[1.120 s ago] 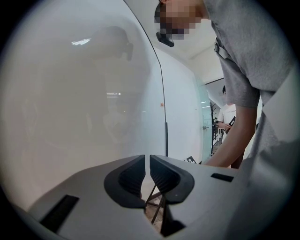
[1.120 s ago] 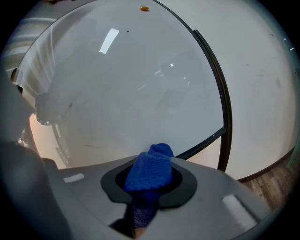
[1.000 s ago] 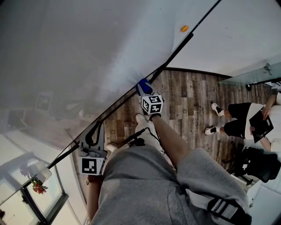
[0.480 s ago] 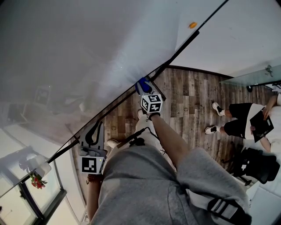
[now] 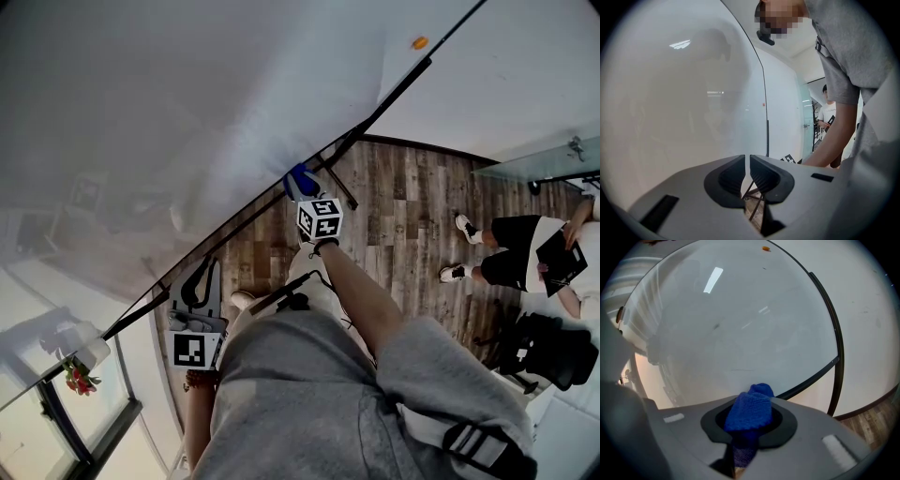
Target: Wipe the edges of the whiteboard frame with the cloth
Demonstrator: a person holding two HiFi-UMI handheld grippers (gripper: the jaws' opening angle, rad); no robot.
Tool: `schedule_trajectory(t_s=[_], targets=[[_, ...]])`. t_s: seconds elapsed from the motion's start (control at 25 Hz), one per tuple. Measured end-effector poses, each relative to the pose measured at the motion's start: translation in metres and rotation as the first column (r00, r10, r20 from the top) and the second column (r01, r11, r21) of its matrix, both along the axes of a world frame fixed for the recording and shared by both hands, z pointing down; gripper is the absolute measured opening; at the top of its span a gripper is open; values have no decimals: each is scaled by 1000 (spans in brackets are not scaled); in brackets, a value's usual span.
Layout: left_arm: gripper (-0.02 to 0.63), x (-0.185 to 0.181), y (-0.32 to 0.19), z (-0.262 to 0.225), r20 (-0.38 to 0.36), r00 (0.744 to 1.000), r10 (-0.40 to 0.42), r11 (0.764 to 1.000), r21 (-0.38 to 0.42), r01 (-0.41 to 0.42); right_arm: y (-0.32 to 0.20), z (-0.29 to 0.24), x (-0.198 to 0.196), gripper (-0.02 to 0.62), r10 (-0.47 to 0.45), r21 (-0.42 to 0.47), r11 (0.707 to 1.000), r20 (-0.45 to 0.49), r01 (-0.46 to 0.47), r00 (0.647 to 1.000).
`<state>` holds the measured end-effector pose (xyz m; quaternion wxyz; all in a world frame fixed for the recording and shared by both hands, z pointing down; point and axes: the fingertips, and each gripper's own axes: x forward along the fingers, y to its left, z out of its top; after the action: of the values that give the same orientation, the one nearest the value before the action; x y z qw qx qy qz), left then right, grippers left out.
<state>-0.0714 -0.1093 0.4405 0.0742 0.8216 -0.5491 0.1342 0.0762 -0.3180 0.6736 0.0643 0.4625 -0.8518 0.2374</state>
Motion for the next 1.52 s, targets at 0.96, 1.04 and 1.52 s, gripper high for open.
schedule_trajectory(t_s=[0.96,1.04,1.52], targets=[[38,-47,58,10,-18,998,-60,998,-12,60,48,-2,-60,80,-3,-13,1000,20,4,1000],[38,-50,61,11,-17,998,-64,998,-13,64,52,-2,-65,80,-12,-12,1000,18,12,1000],[38,-78,84,13,-27,996,-84,996,-11,84,78,-2,-97,80,-34,-13,999,14,34,999]])
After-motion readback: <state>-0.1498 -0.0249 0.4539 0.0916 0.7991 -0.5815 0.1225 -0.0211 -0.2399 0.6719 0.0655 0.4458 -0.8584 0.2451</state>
